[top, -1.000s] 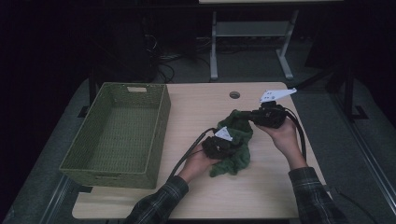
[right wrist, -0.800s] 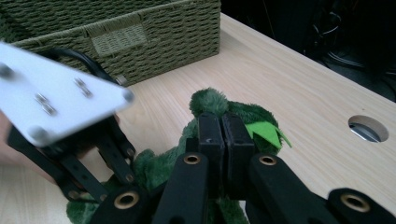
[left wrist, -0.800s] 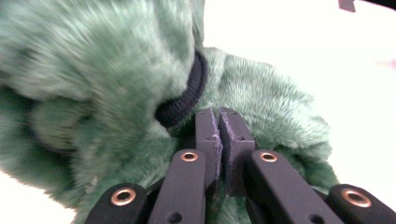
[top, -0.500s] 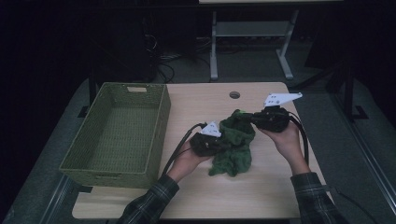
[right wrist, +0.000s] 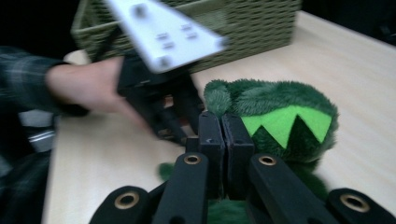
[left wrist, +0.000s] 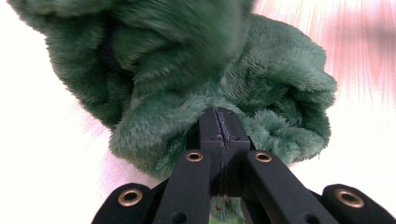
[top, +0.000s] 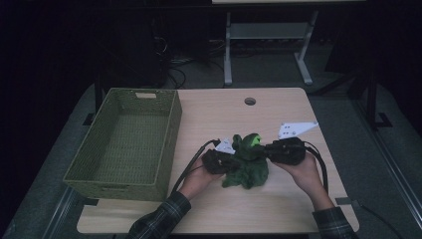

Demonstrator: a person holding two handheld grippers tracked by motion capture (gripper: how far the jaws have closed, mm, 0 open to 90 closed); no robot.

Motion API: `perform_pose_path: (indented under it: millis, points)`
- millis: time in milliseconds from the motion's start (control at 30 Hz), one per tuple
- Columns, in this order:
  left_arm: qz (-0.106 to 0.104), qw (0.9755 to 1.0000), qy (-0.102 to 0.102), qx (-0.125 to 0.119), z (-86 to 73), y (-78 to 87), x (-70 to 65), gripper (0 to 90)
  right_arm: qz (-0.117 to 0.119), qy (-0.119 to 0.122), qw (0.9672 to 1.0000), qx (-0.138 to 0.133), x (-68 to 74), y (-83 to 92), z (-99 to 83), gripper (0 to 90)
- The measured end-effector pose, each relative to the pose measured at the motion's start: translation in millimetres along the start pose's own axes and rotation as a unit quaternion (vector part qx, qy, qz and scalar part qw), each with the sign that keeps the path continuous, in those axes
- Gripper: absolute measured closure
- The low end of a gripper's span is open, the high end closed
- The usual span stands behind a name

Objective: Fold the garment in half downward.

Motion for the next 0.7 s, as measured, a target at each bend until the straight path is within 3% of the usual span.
perform_pose_path:
  millis: [267,433,500,600,700]
  points:
    - [0.003,1.0,0.004,0.0,-1.7,-2.6,0.3,89.9,0.05,-0.014,0.9986,0.01,35.8,0.2,-19.9,88.2]
    - [-0.002,1.0,0.009,-0.002,-2.0,-2.2,0.6,89.9,0.069,-0.023,0.9966,0.037,54.9,-6.6,-41.2,88.2]
    - [-0.002,0.9999,0.015,-0.007,-1.0,1.7,0.5,89.4,0.071,-0.029,0.996,0.045,56.4,-9.1,-48.0,88.2]
    - [0.0,0.9998,0.017,-0.01,0.3,14.6,-1.0,81.9,0.071,-0.031,0.9955,0.054,57.2,-12.5,-53.7,88.2]
    - [0.007,0.9991,0.027,-0.031,4.1,33.4,-3.4,75.9,0.072,-0.033,0.995,0.061,57.9,-14.1,-55.5,88.2]
Point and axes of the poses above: each handheld gripper's, and its own axes: y roughly backward along the jaws, z roughly out of its top, x roughly to its left, the point moved 6 cm from there along -y, roughly forward along the jaws, and after that the axes turned 11 degrees about y, right-handed, at the moved point
